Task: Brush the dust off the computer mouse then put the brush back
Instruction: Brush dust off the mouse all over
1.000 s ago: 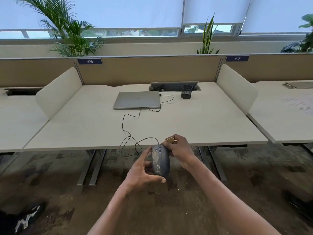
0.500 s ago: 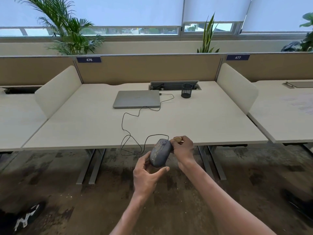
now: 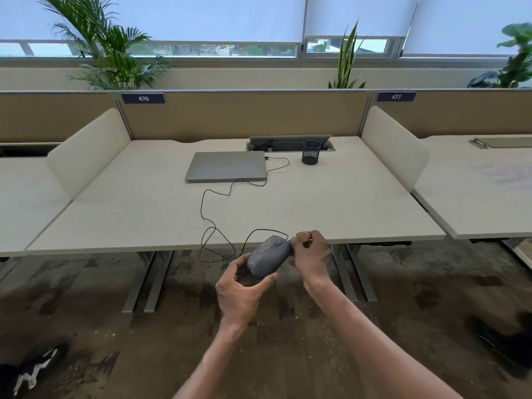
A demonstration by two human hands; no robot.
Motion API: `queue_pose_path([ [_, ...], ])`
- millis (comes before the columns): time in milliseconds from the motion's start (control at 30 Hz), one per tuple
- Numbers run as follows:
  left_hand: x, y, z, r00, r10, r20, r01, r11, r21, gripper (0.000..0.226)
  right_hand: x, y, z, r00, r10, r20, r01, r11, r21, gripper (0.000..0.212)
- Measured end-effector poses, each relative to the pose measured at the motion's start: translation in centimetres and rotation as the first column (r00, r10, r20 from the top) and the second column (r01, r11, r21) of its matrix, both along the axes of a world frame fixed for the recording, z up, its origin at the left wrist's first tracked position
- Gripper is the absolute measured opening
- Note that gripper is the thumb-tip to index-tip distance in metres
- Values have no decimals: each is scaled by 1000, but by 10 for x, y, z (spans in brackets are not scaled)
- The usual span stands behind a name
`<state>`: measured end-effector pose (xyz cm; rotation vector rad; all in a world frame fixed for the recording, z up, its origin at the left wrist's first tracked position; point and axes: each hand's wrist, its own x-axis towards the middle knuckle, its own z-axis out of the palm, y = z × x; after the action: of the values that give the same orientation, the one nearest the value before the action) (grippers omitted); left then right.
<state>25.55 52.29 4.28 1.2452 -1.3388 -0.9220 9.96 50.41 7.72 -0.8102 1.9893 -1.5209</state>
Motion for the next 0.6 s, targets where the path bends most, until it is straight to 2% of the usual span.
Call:
queue_pose_path([
  [67, 2, 0, 1, 1000, -18, 2, 18, 1000, -6, 65, -2, 13, 12, 966, 2, -257, -3, 1000, -3, 5],
  [133, 4, 0, 2, 999, -39, 11, 39, 999, -11, 66, -5, 25, 24, 880, -20, -474, -2, 999, -47, 10],
  [233, 7, 1, 1, 998, -59, 26, 59, 998, -4, 68, -8, 33, 41, 756, -57, -653, -73, 983, -170, 8],
  [300, 7, 1, 1, 997, -67, 26, 67, 998, 0, 69, -10, 36, 52, 707, -52, -705, -161, 959, -232, 7],
  [367, 7, 2, 0, 997, -78, 22, 78, 997, 4, 68, -10, 40, 67, 684, 17, -729, -284, 927, -246, 16],
  [500, 4, 3, 1, 994, -103, 28, 103, 995, 11, 68, -4, 48, 91, 561, 292, -774, -556, 826, -92, 41],
  [600, 2, 4, 3, 995, -98, 16, 98, 995, 21, 69, 7, 51, 103, 435, 466, -770, -679, 732, 59, 47],
])
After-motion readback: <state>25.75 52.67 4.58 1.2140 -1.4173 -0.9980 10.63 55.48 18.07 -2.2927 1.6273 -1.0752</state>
